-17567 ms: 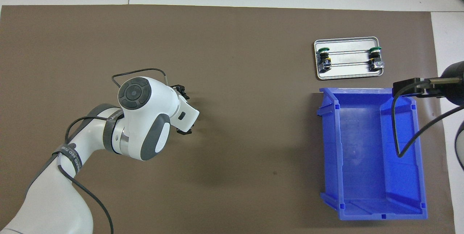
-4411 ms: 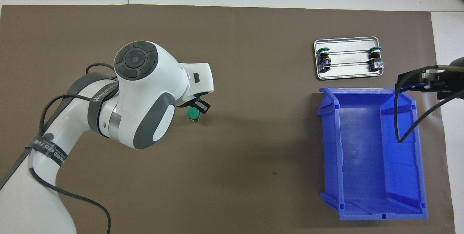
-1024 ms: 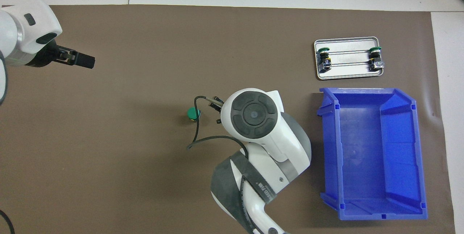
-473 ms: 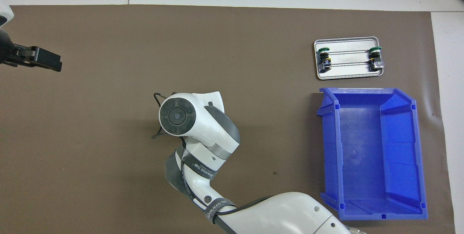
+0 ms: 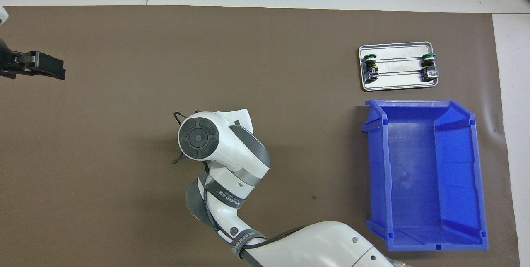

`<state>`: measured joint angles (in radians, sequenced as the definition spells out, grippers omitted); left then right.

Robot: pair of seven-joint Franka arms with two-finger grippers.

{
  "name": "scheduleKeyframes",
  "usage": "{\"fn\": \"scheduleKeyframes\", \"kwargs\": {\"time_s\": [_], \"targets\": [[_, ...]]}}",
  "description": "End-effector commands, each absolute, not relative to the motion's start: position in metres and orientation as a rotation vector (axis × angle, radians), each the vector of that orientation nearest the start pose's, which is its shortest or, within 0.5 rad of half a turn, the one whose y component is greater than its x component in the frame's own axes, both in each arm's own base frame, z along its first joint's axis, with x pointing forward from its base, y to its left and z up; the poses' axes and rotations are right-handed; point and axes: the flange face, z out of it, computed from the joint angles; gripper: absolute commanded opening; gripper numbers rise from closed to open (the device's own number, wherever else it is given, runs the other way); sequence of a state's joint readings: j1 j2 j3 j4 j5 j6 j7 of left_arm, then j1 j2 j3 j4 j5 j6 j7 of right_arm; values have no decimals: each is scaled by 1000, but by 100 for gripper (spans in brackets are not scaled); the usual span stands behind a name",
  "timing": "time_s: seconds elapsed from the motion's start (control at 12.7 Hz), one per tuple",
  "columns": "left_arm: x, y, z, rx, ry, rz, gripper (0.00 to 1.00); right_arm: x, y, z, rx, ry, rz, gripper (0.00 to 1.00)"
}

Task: Place and press button with both arms
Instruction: 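Lift the button and carry it to the blue bin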

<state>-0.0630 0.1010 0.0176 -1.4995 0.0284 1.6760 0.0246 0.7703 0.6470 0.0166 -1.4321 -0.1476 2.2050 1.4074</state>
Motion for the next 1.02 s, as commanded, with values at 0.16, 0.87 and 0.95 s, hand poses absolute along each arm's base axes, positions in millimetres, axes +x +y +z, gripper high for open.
{"fn": "scheduleKeyframes", "kwargs": {"time_s": [0.16,0.87,0.95], "targets": [[569,-17,590,-3092,5,-145,100,514,505,317,-3028,726,-232,82],[561,-19,578,-3103,10,-150,100,531,482,350,-3067,599,-203,0],[561,-18,579,-3103,10,-152,100,541,457,382,-3096,537,-200,0]]}}
